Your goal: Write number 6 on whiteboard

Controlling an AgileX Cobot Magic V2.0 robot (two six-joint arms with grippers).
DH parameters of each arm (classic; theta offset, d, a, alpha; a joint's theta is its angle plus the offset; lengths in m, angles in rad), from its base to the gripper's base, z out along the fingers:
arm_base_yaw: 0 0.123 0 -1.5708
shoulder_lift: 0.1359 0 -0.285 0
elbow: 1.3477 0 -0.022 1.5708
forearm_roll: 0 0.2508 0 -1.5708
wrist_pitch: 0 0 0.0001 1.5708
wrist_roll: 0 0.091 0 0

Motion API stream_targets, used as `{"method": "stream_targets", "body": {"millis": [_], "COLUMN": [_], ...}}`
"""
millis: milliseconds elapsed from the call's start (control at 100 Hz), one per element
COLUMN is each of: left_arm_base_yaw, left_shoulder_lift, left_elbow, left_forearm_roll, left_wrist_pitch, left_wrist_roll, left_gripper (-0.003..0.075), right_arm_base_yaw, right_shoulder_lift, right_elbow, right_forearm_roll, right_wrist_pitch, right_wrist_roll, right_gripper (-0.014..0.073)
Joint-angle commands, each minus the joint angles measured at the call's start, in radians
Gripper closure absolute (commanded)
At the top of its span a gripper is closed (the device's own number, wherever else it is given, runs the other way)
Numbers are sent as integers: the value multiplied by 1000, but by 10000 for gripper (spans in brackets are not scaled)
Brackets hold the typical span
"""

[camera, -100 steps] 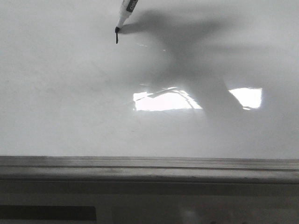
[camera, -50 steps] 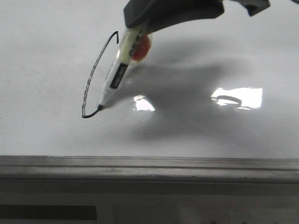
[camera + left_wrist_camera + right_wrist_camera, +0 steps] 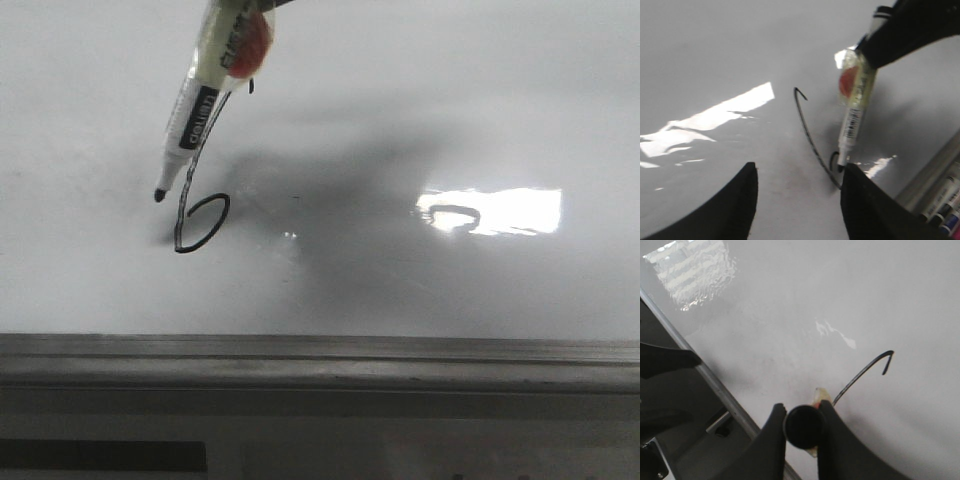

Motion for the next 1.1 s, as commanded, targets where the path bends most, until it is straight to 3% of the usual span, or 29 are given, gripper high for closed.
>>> {"method": "stream_targets", "body": {"millis": [0, 150, 530, 620, 770, 970, 1020, 1090], "left_arm_base_yaw": [-76, -153, -155, -155, -155, -155, -155, -155], "left_shoulder_lift": [72, 207, 407, 415, 415, 415, 415, 415], "left_elbow": [-26, -45, -95, -95, -95, -95, -95, -95], "left_forearm_roll": [6, 2, -81, -97, -103, -103, -103, -103], "left_wrist_pitch": [-127, -198, -307, -323, -322, -320, -320, -320], "left_wrist_roll": [-3, -3, -3, -3, -3, -3, -3, -4], "left_gripper": [375, 375, 379, 455, 737, 741, 741, 741], "right_arm_base_yaw": [27, 64, 74, 74, 74, 74, 74, 74], "right_shoulder_lift": [-23, -23, -23, -23, -23, -23, -23, -23], "right_elbow": [-34, -34, -34, -34, -34, -34, -34, -34], "right_forearm_roll": [-9, -12, 9, 9, 11, 11, 11, 11], "right_wrist_pitch": [-60, -72, -29, -18, -15, -15, -15, -19], "right_wrist_roll": [-14, -14, -14, -14, -14, -14, -14, -14], "right_gripper": [664, 664, 664, 664, 664, 651, 606, 463]}}
